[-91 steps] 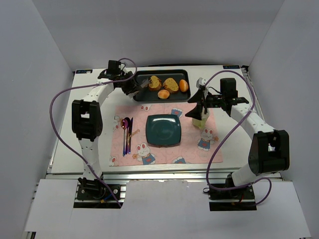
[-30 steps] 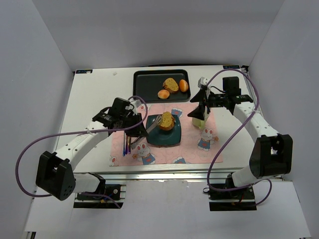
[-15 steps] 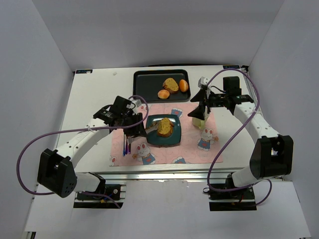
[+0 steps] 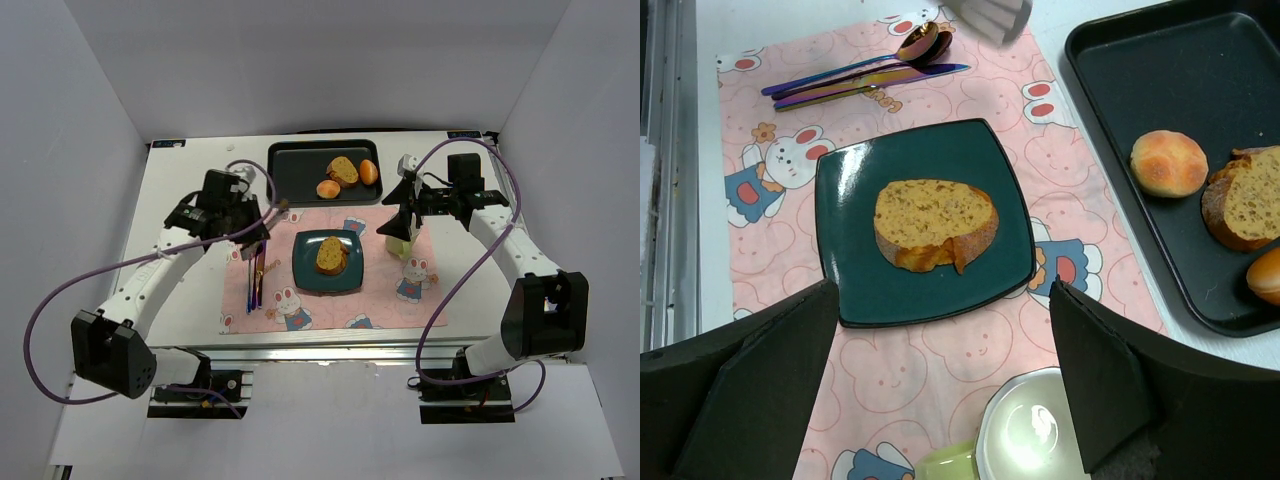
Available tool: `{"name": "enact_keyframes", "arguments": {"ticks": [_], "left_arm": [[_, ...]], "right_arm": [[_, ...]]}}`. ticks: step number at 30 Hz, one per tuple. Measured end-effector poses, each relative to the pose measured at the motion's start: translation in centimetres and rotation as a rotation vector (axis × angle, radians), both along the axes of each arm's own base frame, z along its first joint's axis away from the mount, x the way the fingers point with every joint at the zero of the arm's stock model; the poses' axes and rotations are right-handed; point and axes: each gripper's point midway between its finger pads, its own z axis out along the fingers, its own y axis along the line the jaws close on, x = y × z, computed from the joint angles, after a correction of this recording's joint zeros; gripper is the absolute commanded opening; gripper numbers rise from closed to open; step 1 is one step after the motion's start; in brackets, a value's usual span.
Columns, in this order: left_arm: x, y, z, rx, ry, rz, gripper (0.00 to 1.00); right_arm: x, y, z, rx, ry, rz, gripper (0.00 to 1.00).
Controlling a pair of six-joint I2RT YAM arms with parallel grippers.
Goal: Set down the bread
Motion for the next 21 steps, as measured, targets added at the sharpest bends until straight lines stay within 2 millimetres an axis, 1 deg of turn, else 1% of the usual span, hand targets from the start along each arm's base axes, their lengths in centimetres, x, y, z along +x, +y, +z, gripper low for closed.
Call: {"name": "enact_keyframes", "arguments": {"ticks": [1,2,4,6,7,9,11,14,16,19,20,21], "left_arm": [[0.8,1.2,-0.1,0.02,-0.013,0.035,0.0],[1.6,2.7,-0.1,0.046,-0.03,0.072,0.0],[3.3,6.2,-0.2,0.14,-0.083,0.147,0.0],[5.1,10.4,-0.5,0.262,-0.162,0.218,0.0],[5.6,12.4,-0.9,0.327,-0.2,0.239,0.0],[6.2,15.8,-2.4,0.437,-0.25,0.246,0.0],[6.0,18.3,-5.2,0.518,-0.251,0.222,0.0],[5.6,21.2,-9.9,0.559,-0.177,0.179,0.0],[6.0,22.5,-11.9,0.551,-0.155,0.172,0.0],[7.0,23.8,-13.6,0.541,-0.156,0.171,0.0],[7.4,23.9,-14.0,0.535,-0.159,0.165,0.02],[7.6,23.9,-14.5,0.527,-0.16,0.16,0.15]], "right_arm": [[0.0,0.0,0.0,0.0,-0.001,0.0,0.89],[0.0,0.0,0.0,-0.001,-0.004,0.002,0.89],[0.0,0.2,-0.1,-0.007,-0.019,0.011,0.89],[0.0,0.6,-0.3,-0.03,-0.053,0.023,0.89],[-0.2,1.0,-0.6,-0.043,-0.069,0.037,0.89],[-1.0,2.3,-1.1,-0.072,-0.1,0.082,0.89],[-1.7,3.4,-1.4,-0.094,-0.129,0.124,0.89],[-2.4,4.3,-1.7,-0.112,-0.161,0.166,0.89],[-2.3,4.3,-1.8,-0.121,-0.172,0.166,0.89],[-2.0,4.1,-2.0,-0.137,-0.18,0.153,0.89],[-1.9,4.0,-2.1,-0.146,-0.179,0.144,0.89],[-1.6,4.0,-2.2,-0.154,-0.183,0.132,0.89]]}}
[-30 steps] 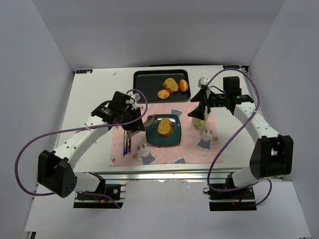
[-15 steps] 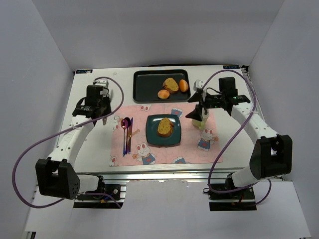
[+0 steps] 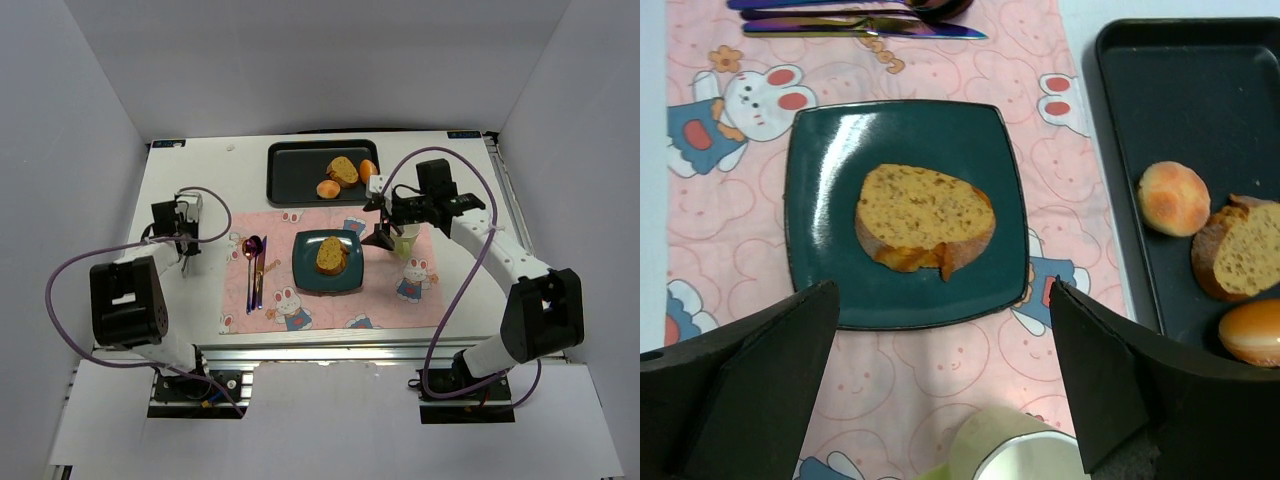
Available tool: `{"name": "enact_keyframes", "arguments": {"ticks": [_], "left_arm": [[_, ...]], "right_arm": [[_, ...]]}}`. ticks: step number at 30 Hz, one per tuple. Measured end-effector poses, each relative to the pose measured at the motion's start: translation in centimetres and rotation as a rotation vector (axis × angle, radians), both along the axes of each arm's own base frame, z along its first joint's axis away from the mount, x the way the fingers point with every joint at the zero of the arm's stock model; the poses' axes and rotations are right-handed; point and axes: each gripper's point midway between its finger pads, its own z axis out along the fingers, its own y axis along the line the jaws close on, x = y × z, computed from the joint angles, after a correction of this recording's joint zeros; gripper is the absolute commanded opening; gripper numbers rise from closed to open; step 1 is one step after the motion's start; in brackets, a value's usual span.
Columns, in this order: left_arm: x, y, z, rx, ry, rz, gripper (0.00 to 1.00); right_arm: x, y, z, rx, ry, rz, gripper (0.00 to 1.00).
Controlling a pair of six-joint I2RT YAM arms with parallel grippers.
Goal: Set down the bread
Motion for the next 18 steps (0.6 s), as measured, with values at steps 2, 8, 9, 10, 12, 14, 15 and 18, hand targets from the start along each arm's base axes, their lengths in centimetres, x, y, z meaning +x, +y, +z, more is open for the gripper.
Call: {"name": "enact_keyframes", "arguments": {"ticks": [2,8,9,10,12,14,15,18], "left_arm": [[0.3,-0.1,-1.2,-0.018,0.015,-0.011,0.27],[0.4,0.5,-2.1,-0.029,0.026,0.01,0.77],[0.4,0.8,-2.0,-0.03,0.023,0.025,0.96],[0.3,1.0,-1.9,-0.027,0.022,0.034,0.98],[-0.1,1.5,-1.9,-0.033,0.033,0.064,0.98],[-0.5,1.8,-1.7,-0.042,0.049,0.093,0.98],[-0.5,1.9,-1.4,-0.051,0.048,0.106,0.98],[0.1,1.9,1.1,-0.086,-0.007,0.157,0.98]], "right_arm": [[0.5,0.0,-0.2,-0.011,-0.005,-0.027,0.89],[1.5,-0.1,-0.7,-0.035,0.034,-0.155,0.9],[1.9,-0.2,-0.7,-0.035,0.046,-0.193,0.89],[2.4,-0.4,-0.6,-0.035,0.052,-0.228,0.89],[3.3,-0.7,-0.4,-0.041,0.055,-0.304,0.89],[4.2,-1.1,-0.1,-0.051,0.038,-0.379,0.89],[4.6,-1.2,0.1,-0.053,0.032,-0.416,0.9],[5.0,-1.1,0.8,-0.043,0.032,-0.482,0.9]]}}
